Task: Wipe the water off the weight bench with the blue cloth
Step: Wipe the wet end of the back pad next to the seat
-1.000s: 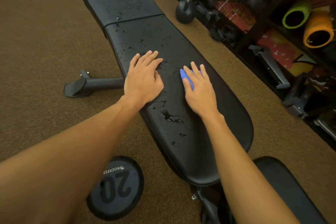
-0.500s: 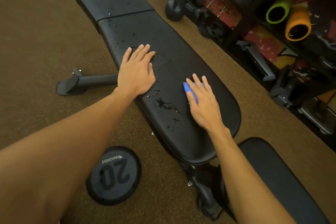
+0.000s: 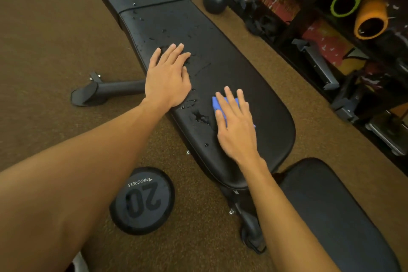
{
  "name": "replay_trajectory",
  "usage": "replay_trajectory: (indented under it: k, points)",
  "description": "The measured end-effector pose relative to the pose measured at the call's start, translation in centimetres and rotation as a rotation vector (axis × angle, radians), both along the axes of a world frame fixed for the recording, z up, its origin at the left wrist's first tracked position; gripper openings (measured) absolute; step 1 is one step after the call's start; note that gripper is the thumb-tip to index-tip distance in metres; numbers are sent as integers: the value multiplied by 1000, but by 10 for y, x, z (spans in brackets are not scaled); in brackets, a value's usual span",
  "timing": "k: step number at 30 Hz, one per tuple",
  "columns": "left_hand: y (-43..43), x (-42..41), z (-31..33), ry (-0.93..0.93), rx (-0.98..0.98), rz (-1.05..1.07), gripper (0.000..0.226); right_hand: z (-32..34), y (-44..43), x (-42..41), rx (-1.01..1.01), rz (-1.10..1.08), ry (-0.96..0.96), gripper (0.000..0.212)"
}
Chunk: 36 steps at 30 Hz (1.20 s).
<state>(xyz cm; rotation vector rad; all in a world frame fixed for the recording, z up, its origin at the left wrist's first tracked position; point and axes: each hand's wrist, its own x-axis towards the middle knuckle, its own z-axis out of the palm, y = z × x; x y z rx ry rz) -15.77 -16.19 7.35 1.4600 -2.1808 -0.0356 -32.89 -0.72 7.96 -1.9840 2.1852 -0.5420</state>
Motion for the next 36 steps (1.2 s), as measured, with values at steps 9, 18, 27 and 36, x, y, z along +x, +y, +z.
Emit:
replay_trajectory:
  k: [9,18,27,36]
  points:
    - [-1,-1,2,27,4,22,51,-2,18,-32,-1,-74,13,49]
    - [-2,-3,0,42,-11,45,49,-5,40,-25,-50,165,56,47]
    - [-3,-3,-2,57,-26,43,48,-4,25,2,-41,274,50,48]
    - [-9,2,-3,31,26,-38,52,1,-14,12,-32,12,11,51]
